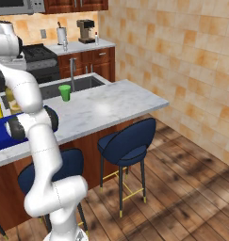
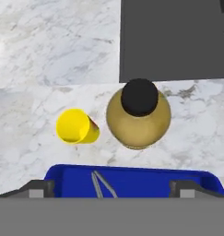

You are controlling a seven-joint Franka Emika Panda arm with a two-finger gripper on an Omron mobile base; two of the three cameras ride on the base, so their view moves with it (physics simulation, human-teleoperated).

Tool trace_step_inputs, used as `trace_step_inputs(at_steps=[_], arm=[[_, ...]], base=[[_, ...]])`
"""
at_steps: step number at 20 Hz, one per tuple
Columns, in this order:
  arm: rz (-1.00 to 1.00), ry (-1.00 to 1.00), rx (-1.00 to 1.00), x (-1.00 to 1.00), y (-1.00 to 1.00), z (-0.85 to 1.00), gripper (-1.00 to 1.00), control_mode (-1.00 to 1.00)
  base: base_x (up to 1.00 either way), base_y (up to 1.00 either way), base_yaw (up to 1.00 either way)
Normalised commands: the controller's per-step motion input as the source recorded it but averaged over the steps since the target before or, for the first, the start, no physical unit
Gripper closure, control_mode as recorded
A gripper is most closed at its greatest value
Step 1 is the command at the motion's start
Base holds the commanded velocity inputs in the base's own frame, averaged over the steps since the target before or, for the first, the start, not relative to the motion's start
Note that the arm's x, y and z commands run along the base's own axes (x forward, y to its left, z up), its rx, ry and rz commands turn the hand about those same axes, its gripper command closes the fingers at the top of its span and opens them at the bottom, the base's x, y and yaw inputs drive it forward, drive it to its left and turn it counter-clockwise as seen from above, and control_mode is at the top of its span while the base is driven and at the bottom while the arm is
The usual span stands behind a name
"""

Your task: Place the drinks on the dining counter in a tight cluster.

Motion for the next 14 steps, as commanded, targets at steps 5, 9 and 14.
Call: trace_step_inputs(at_steps=[5,9,14], arm=[[0.0,-0.06,-0.01,-0.65,-0.41,0.18,-1.0,-1.0],[-0.01,-0.05,-0.01,-0.77,-0.49,0.02,-1.0,-1.0],[-0.02,-0.11,0.0,-0.83,-0.54,-0.11,-1.0,-1.0]], base=[[0.0,0.0,0.0],[0.0,0.0,0.0],[0.0,0.0,0.0]])
